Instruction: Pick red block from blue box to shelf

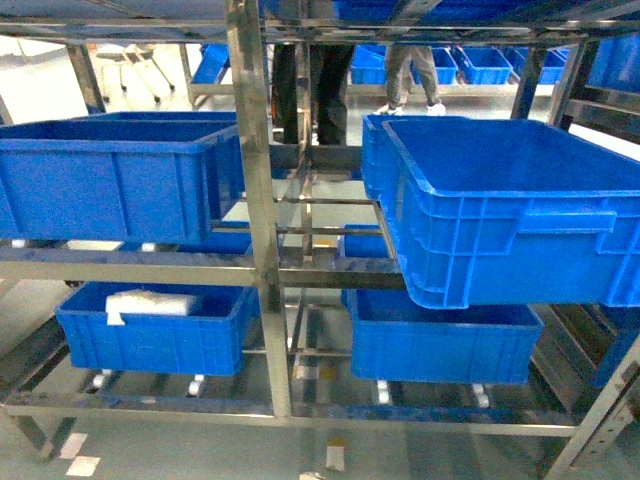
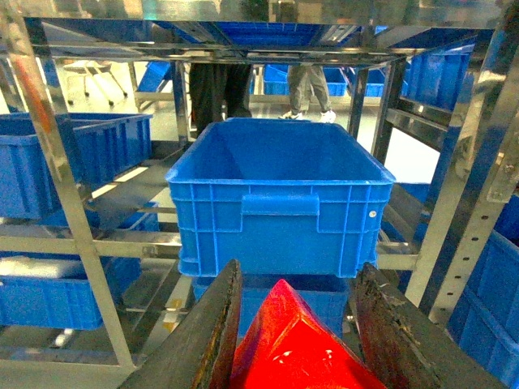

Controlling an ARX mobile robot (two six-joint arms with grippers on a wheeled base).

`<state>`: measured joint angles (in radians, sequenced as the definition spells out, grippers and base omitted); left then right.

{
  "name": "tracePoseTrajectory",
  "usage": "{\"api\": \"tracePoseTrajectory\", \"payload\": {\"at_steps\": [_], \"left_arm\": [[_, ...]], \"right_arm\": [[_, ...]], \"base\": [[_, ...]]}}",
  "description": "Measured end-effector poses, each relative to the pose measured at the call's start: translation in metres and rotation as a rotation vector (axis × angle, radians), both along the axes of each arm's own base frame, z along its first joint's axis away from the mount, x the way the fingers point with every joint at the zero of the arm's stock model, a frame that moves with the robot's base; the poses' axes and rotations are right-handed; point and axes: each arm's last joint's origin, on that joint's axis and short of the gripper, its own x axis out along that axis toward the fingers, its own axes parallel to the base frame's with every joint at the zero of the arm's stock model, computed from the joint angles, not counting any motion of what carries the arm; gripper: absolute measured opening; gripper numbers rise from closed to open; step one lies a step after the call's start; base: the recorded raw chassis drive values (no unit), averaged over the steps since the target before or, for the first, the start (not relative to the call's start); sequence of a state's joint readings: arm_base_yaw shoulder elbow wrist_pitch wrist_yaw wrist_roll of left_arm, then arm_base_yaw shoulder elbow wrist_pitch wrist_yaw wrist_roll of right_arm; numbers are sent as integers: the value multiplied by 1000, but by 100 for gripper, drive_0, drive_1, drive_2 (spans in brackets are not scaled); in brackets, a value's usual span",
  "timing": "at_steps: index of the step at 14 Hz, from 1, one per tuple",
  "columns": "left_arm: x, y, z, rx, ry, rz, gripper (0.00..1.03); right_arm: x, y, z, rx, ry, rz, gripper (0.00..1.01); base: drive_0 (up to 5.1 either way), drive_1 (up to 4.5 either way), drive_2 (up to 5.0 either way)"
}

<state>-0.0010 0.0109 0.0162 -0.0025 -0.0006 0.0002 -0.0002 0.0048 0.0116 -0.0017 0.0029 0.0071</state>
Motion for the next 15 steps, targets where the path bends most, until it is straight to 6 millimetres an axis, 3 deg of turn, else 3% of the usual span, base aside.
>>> {"api": "tracePoseTrajectory", "payload": {"at_steps": [11, 15], "left_arm": [[0, 0, 0, 0, -1, 0, 98], [0, 0, -1, 0, 6, 2, 98]], "right_arm": [[0, 0, 0, 0, 0, 0, 37], [0, 0, -1, 0, 6, 0, 37]], "base": [[12, 435, -412], [0, 0, 0]]}}
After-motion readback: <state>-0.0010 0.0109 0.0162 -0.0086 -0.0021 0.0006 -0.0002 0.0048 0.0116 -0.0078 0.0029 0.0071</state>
